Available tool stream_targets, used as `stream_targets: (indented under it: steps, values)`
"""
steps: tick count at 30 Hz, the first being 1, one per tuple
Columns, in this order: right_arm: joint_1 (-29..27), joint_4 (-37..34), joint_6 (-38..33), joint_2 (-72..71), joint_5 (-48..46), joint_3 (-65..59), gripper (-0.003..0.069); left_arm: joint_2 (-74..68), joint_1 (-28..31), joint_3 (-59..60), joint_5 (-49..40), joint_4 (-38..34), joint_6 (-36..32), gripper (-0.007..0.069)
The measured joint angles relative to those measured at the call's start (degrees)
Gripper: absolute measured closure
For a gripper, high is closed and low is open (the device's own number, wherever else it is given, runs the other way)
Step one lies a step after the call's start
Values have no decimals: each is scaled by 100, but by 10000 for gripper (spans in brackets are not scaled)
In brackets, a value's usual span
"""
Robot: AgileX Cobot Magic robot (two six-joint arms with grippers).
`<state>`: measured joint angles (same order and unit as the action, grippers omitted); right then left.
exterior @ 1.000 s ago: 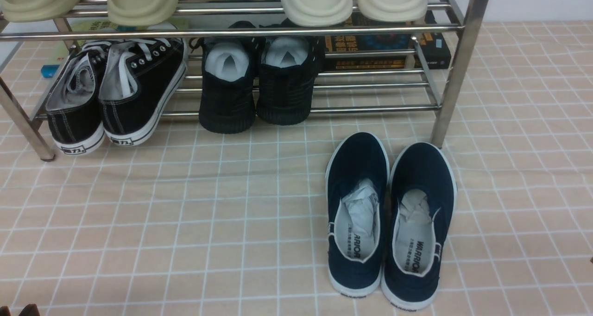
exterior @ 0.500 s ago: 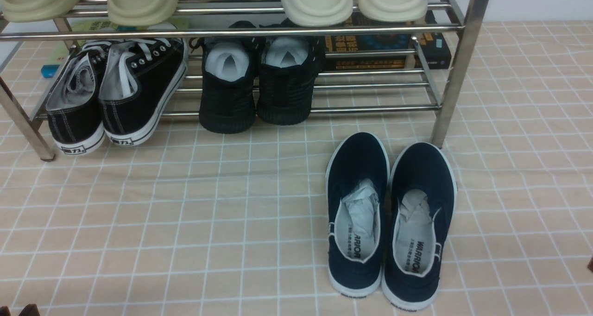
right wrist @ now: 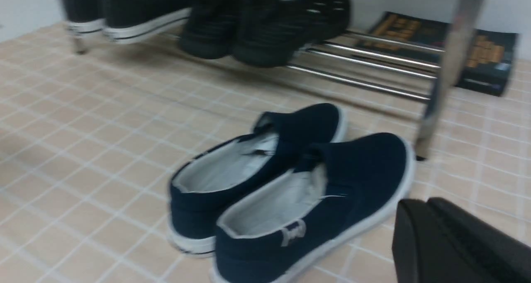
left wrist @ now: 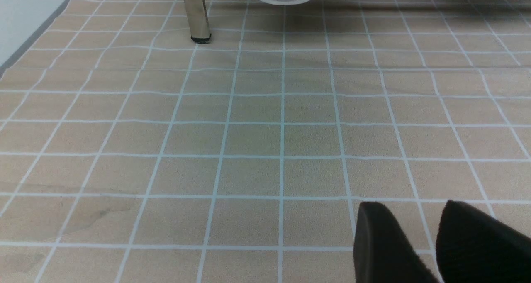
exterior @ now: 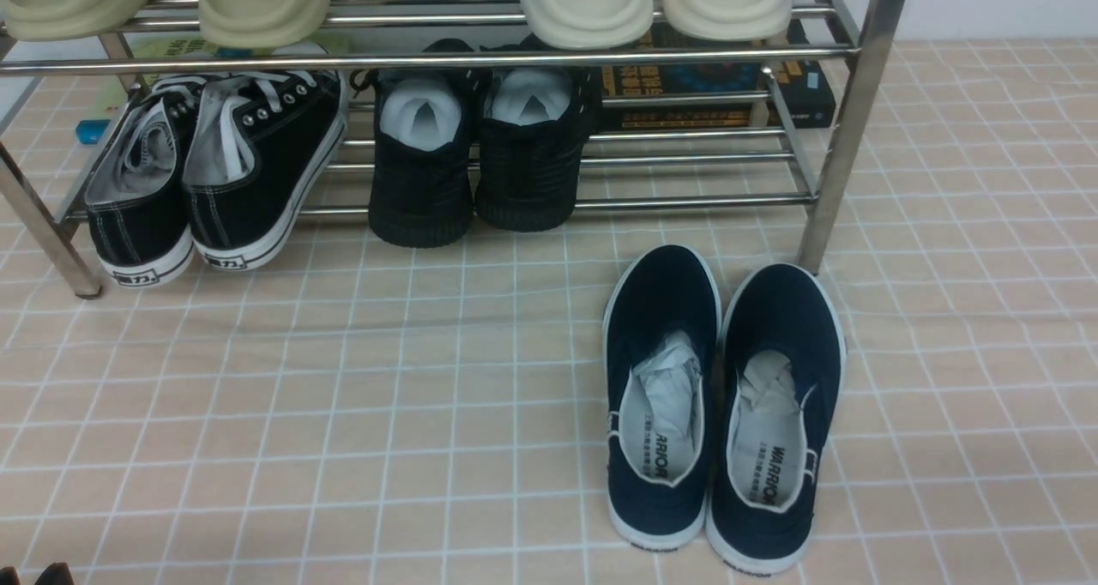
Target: Take the shoes off the shelf from the light coffee tablecloth by hand.
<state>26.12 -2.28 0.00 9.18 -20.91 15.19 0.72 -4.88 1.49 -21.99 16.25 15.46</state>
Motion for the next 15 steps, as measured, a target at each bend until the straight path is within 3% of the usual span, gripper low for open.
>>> stream_targets:
  steps: [15]
  values:
    - [-2018, -74, 0, -973, -87, -1108, 609, 0, 0, 0, 0, 0, 1, 385]
